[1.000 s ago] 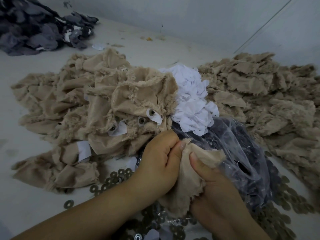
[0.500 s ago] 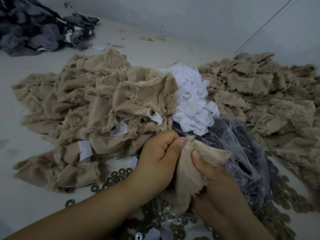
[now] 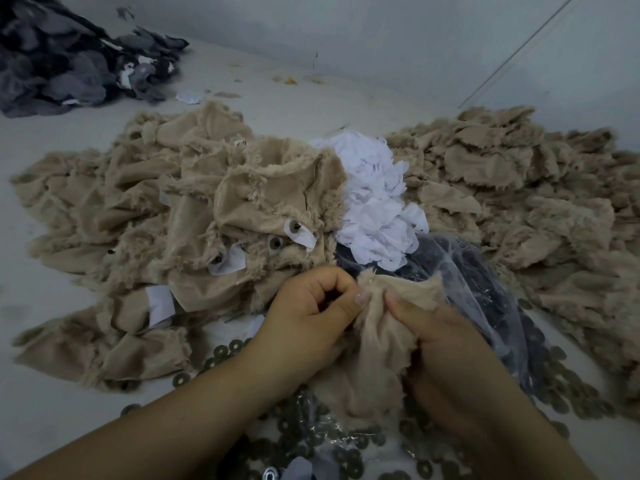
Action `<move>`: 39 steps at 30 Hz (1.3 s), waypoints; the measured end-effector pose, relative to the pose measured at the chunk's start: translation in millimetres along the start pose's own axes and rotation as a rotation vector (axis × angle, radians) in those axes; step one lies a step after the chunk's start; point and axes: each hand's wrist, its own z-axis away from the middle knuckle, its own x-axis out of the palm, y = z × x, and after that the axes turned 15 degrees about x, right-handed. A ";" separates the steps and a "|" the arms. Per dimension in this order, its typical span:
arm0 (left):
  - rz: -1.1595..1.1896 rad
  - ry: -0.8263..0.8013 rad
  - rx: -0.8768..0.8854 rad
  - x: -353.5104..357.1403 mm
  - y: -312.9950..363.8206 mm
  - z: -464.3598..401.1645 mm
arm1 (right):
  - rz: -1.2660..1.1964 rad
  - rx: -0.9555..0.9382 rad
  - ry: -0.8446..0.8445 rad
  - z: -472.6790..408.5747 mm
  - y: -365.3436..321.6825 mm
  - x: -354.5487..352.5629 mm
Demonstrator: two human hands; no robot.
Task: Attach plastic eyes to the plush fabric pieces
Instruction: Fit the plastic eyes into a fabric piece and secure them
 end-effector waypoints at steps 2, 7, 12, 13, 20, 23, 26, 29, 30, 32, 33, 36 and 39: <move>0.038 0.015 -0.019 -0.3 0.3 -0.3 | 0.504 -0.213 0.287 5.3 -13.5 -12.9; 0.079 0.046 -0.045 1.0 0.2 -1.1 | 1.231 -0.383 0.908 6.7 -57.6 -61.0; 0.081 0.050 -0.052 2.0 0.5 -1.3 | 1.721 0.251 0.729 -18.7 -60.4 -80.4; 0.097 0.050 -0.059 2.0 0.5 -1.3 | 1.736 0.197 0.743 -22.4 -57.6 -85.9; 0.021 0.049 -0.013 2.8 -0.2 -1.6 | 1.653 -0.059 0.830 -42.1 -38.3 -98.3; 0.023 0.046 -0.013 2.6 0.3 -1.5 | 1.522 -0.184 0.803 -42.9 -36.0 -93.4; 0.027 0.056 -0.017 2.3 -0.7 -1.4 | 1.578 -0.226 0.775 -41.0 -36.5 -86.6; 0.010 0.064 -0.012 2.3 -2.3 -1.9 | 1.739 -0.166 0.671 -40.0 -42.3 -80.7; 0.001 0.063 -0.008 2.2 -3.1 -2.1 | 1.780 -0.118 0.597 -41.1 -44.3 -79.6; -0.009 0.060 -0.001 2.8 -3.9 -1.9 | 1.807 -0.044 0.470 -42.8 -46.3 -78.0; -0.009 0.059 -0.001 3.3 -3.8 -1.6 | 1.808 -0.062 0.464 -43.1 -45.8 -78.3; -0.004 0.067 -0.008 3.9 -3.1 -1.2 | 1.820 -0.154 0.524 -40.2 -39.7 -83.4; -0.001 0.074 -0.011 4.2 -1.9 -2.2 | 1.774 -0.168 0.557 -39.3 -37.0 -85.7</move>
